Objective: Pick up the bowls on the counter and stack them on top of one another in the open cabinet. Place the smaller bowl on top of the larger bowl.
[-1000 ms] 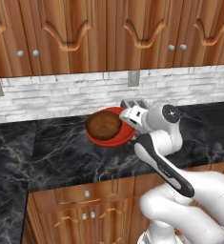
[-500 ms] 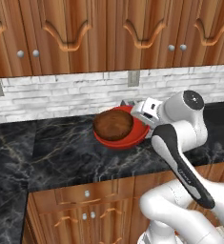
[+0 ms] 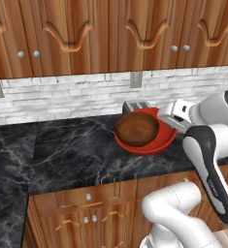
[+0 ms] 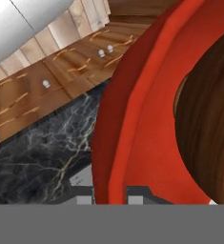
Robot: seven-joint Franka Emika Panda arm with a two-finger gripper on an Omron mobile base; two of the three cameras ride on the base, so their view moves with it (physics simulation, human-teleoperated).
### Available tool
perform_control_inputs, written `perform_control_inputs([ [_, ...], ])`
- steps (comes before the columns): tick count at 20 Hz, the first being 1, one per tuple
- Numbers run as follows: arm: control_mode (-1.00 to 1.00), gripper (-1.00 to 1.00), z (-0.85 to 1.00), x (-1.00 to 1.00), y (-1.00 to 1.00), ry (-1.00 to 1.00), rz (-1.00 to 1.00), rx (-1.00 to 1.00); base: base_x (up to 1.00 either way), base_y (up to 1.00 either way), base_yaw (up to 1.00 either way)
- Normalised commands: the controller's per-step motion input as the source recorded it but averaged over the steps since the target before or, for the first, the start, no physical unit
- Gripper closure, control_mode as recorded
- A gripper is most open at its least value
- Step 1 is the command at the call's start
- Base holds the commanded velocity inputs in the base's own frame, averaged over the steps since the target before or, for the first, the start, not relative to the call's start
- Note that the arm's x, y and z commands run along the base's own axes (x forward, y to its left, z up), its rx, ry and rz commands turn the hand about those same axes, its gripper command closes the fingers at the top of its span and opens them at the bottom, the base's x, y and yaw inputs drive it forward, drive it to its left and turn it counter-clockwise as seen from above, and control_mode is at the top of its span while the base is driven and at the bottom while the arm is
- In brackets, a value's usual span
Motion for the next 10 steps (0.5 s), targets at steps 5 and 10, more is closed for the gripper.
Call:
perform_control_inputs([
  [5, -1.00, 1.00, 0.16, -0.46, -0.35, -0.02, 0.00, 0.00, 0.00, 0.00, 0.00],
  [10, -1.00, 1.00, 0.14, -0.40, -0.36, -0.06, -0.01, 0.00, 0.00, 0.00, 0.00],
])
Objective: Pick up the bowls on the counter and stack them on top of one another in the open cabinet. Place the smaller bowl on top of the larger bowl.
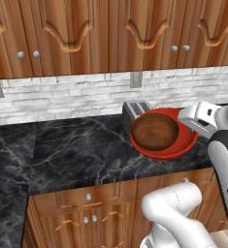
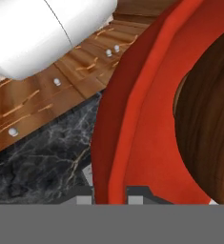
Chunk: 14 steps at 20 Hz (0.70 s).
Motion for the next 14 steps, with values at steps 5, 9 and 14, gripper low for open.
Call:
perform_control_inputs([
  [5, -1.00, 1.00, 0.10, -0.13, -0.17, -0.04, -0.02, 0.00, 0.00, 0.00, 0.00],
  [9, 1.00, 1.00, 0.00, 0.04, 0.00, 0.00, -0.03, 0.00, 0.10, 0.00, -0.01],
  [14, 1.00, 1.00, 0.00, 0.00, 0.00, 0.00, 0.00, 0.00, -0.02, -0.04, -0.01],
])
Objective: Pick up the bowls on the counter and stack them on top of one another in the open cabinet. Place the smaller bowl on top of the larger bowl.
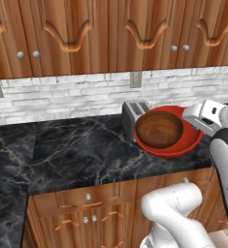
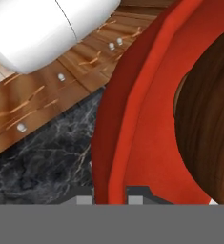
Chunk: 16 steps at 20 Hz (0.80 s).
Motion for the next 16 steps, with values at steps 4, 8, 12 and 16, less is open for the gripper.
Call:
perform_control_inputs([
  [4, 1.00, 1.00, 0.00, 0.00, 0.00, 0.00, 0.00, 0.00, -0.62, -0.22, -0.01],
  [8, 1.00, 1.00, 0.00, 0.00, 0.00, 0.00, 0.00, 0.00, -0.70, -0.27, -0.01],
  [12, 1.00, 1.00, 0.00, 0.00, 0.00, 0.00, 0.00, 0.00, -0.38, -0.33, -0.03],
  [16, 1.00, 1.00, 0.00, 0.00, 0.00, 0.00, 0.00, 0.00, -0.02, -0.53, -0.05],
])
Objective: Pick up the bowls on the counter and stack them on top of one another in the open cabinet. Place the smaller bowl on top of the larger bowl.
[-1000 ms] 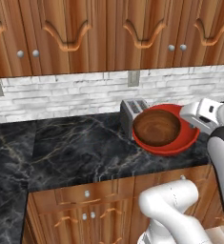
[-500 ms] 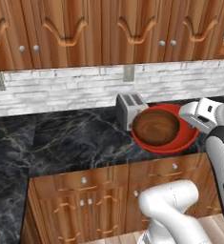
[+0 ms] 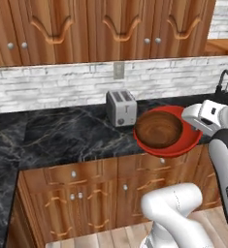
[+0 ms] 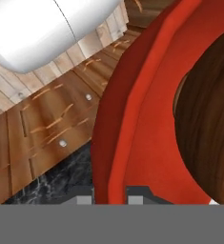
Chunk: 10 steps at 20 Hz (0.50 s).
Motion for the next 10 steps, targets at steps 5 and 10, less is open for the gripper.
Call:
perform_control_inputs([
  [5, 1.00, 1.00, 0.00, 0.00, 0.00, 0.00, 0.00, 0.00, 0.07, -0.64, -0.05],
  [10, 1.00, 1.00, 0.00, 0.00, 0.00, 0.00, 0.00, 0.00, 0.12, -0.68, -0.03],
])
